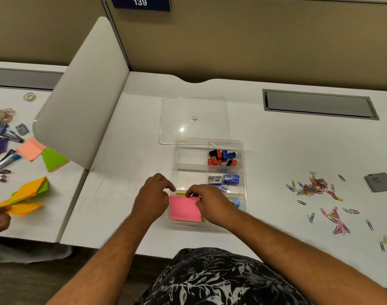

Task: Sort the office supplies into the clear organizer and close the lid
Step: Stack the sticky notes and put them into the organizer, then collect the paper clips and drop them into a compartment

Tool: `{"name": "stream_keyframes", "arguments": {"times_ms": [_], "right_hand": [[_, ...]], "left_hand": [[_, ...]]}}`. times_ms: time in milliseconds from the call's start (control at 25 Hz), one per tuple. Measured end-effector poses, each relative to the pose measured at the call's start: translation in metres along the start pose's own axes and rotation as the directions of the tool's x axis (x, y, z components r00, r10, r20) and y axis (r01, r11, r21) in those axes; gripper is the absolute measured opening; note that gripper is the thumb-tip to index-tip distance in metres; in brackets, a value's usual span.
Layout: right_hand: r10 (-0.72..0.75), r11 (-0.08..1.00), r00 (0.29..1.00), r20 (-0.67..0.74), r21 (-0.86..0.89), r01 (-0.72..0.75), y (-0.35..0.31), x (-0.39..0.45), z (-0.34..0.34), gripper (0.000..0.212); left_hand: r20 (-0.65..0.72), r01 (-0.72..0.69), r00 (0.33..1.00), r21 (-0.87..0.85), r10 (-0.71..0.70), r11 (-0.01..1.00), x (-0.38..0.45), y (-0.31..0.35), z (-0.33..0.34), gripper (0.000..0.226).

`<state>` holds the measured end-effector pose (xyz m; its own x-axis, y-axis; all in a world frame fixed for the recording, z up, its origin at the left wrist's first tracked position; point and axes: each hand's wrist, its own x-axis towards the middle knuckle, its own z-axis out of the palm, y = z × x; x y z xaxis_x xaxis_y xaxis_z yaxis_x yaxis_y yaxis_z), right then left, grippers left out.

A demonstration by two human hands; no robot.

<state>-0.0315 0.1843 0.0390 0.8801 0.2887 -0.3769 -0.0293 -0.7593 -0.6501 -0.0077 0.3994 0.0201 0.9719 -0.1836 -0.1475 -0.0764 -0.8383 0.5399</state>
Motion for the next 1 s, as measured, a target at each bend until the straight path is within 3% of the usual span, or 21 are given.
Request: {"name": "stream_keyframes", "arguments": {"times_ms": [120, 280, 400, 760, 1000], "right_hand": [[-0.028, 0.995, 1.000, 0.008, -0.097, 0.029, -0.003, -0.002, -0.005, 0.037], [0.024, 0.997, 0.979, -0.202, 0.072, -0.009, 0.010, -0.009, -0.034, 0.030], [0.060, 0.991, 0.976, -0.210, 0.127, -0.034, 0.028, -0.022, -0.053, 0.028], [0.257, 0.959, 0.912, -0.320, 0.199, -0.200, 0.125, -0.085, -0.092, 0.021], [0.336, 0.937, 0.871, -0.360, 0.221, -0.270, 0.208, -0.127, -0.136, 0.026]], "left_hand": [[-0.023, -0.001, 1.000, -0.013, 0.001, 1.000, -0.001, 0.003, -0.001, 0.039], [-0.036, -0.072, 0.997, -0.082, 0.069, 0.994, 0.002, 0.014, 0.002, 0.026], [-0.033, -0.117, 0.993, -0.136, 0.113, 0.984, 0.009, 0.035, 0.009, 0.017], [0.065, -0.307, 0.943, -0.201, 0.325, 0.930, 0.051, 0.153, 0.067, 0.018], [0.160, -0.304, 0.927, -0.214, 0.340, 0.929, 0.063, 0.235, 0.126, 0.025]]}}
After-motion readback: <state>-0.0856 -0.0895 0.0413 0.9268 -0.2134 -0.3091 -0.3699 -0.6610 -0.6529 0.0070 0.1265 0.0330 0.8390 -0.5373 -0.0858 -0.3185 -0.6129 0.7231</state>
